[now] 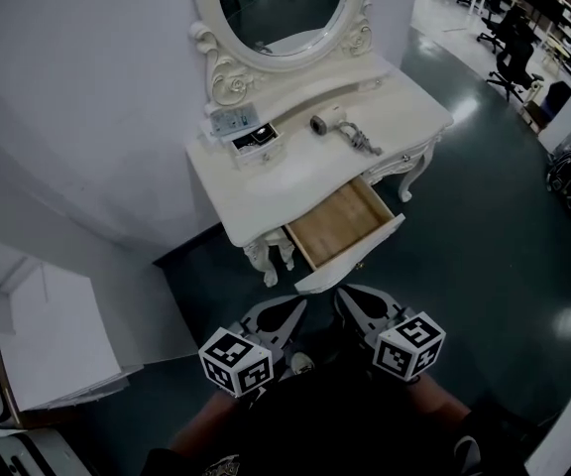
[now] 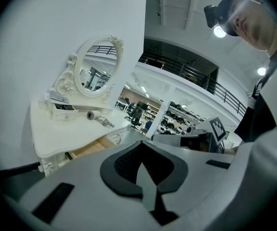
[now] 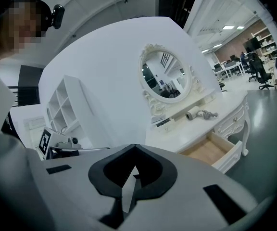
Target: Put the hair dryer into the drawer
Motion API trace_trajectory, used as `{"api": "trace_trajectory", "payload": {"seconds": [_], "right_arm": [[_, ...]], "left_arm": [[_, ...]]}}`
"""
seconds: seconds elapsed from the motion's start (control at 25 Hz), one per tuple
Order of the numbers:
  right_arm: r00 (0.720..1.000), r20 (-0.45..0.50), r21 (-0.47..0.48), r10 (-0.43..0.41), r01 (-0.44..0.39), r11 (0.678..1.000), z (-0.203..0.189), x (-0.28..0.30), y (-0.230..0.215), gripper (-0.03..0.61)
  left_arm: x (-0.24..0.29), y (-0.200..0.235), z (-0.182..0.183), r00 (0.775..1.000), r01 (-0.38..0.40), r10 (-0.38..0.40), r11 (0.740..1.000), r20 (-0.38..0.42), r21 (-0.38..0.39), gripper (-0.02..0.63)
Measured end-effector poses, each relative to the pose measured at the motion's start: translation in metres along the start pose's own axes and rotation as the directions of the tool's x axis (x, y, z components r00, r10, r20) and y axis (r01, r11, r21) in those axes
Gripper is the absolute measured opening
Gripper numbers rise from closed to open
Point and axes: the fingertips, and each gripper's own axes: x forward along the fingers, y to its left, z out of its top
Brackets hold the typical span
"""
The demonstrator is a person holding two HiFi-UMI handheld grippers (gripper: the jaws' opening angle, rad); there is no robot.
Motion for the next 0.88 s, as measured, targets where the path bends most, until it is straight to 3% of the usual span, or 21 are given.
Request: {"api": "trace_trajectory", "payload": {"seconds": [0.4,0.88], "right_arm": [[0.997,-0.065,-0.007,0.044,-0.044,0.999,0.047,0.052,-0.085,0.029],[0.996,-0.088,-0.055,0.012,-0.017,0.998,0.093,0.096,-0.185,0.029]], "left_arm": [[0.079,0.05,0.031,0.997,-0.08,0.08,0.996,-0.002,-0.04,0.003],[0.17,0.096,0.053,0.993,-0.114,0.113,0.992,-0.018,-0.05,0.003]]}}
